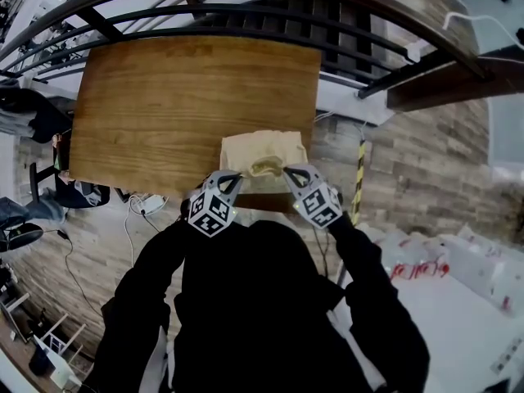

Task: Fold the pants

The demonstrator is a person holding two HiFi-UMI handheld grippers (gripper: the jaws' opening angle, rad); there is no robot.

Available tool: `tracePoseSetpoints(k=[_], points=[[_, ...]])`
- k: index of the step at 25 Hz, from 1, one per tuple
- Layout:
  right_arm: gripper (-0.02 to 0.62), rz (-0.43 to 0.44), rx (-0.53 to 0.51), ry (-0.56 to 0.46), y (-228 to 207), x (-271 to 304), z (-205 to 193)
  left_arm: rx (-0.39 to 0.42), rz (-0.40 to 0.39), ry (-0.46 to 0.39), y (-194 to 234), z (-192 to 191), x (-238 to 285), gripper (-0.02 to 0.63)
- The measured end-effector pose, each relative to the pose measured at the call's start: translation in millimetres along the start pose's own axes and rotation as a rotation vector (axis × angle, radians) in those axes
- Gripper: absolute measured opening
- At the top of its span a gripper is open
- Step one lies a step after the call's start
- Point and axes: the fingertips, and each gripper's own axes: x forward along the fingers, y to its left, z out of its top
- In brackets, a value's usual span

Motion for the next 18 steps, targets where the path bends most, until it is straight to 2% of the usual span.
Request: tracePoseSetpoints(k=[5,9,15,18], points=[[0.005,-0.008,-0.119,0.052,18.4,6.1,-19.7,0.074,0.002,0.052,-11.2,-21.5,11.7,0.008],[0.006,-0.027,-0.261,0.085,29.8,13.6,-37.7,0.138,0.007,0.091,-19.1,-36.3,20.5,0.008],[0.006,-0.049,-0.431,0.143,43.9,20.7,-66.3,0.212,0.004,0.131,-31.4,-49.3,25.8,0.008],[0.006,-0.048,-0.514,0.176,49.0,23.3,-74.6,0.274,-0.001,0.17,-35.7,-54.6,29.6,0.008]])
